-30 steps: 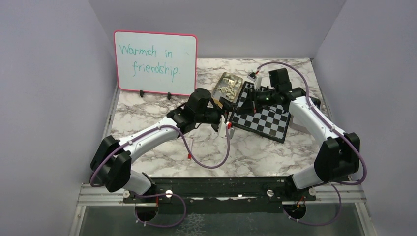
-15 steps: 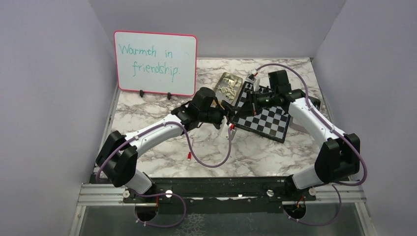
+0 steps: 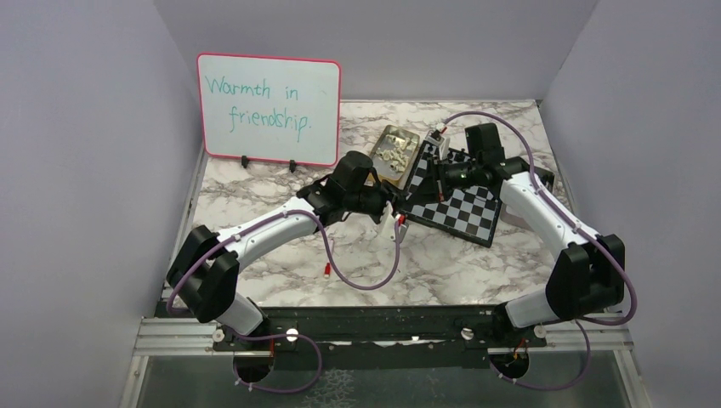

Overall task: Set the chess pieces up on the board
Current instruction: Pick up the chess piece from the storage box.

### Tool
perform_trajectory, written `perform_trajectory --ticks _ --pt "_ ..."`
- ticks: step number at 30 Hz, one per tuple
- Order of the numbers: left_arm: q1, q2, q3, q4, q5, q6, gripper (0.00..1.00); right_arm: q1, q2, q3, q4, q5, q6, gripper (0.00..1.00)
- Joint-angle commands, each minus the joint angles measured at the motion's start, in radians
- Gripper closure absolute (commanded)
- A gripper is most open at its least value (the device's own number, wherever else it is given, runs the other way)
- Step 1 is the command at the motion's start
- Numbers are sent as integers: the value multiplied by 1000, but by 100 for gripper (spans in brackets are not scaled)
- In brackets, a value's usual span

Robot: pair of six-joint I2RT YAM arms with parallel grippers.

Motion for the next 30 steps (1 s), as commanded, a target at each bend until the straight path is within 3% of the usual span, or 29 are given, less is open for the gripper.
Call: perform_trajectory --ticks 1,10,19,27,30 --pt "-7 2 25 -19 1 -16 68 7 -39 -13 39 -35 -12 89" --pt "-7 41 80 -27 -17 -173 78 7 -28 -27 72 -5 28 89" --pt "-7 80 127 8 -93 -487 85 7 -74 -93 228 175 183 88" --pt "-7 89 120 137 -117 -774 86 7 -129 -161 381 223 318 76" --pt "-7 100 124 175 -102 -847 86 7 -122 -146 353 240 305 73"
